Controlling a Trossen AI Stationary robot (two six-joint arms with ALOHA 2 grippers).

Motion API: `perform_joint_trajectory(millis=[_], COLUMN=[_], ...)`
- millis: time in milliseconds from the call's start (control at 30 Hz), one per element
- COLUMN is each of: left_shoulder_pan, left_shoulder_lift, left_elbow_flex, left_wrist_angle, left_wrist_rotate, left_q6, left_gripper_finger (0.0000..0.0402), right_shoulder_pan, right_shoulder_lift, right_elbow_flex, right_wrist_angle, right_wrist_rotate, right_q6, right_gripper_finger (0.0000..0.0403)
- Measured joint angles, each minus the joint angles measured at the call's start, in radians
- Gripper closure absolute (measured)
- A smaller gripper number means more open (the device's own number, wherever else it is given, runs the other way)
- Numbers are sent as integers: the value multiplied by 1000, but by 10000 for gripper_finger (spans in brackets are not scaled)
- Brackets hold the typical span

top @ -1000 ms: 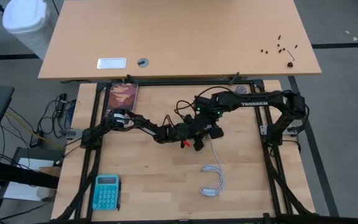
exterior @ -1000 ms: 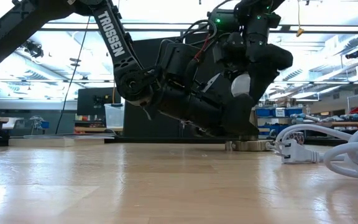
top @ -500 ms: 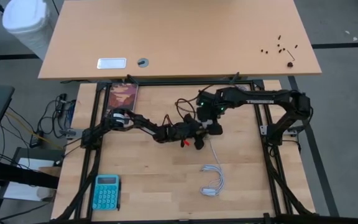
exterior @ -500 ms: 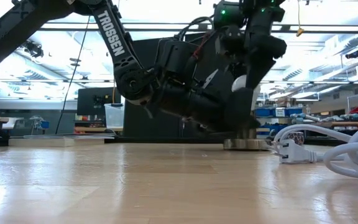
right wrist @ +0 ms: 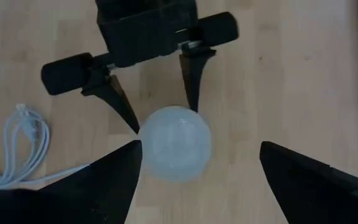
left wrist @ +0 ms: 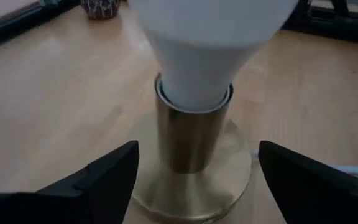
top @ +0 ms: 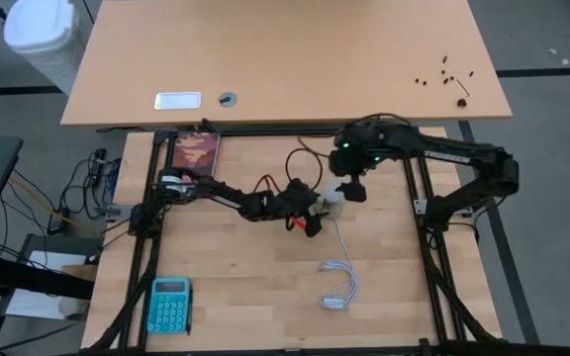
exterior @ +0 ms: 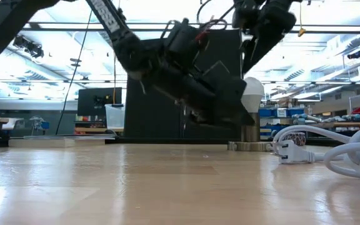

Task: Screw lightbulb
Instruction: Remove the white lightbulb from the lamp

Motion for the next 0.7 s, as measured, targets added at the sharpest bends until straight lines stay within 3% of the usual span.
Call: perform_joint_trajectory(millis=[167, 367, 533, 700], left_shoulder_pan=[-1, -7, -27, -61], left_shoulder_lift=[-122, -318, -405, -419], left_elbow_flex=[0, 1, 9, 19], left_wrist_angle=[-193, -414, -429, -433], left_wrist_rotate=[35, 62, 87, 115], left_q6=[12, -151, -271, -354], left_gripper_finger=[67, 67, 67, 67], right_shoulder_pan=[-24, -21, 19, 67], right_shoulder_lift=[-122, -273, -331, -334], right_elbow_flex=[0, 0, 0, 0], right_wrist_angle=[-16, 11, 76, 34], right_wrist_rotate=[-19, -105, -77, -11], right_q6=[53, 241, 412, 596], right_gripper_finger=[69, 71, 77, 85])
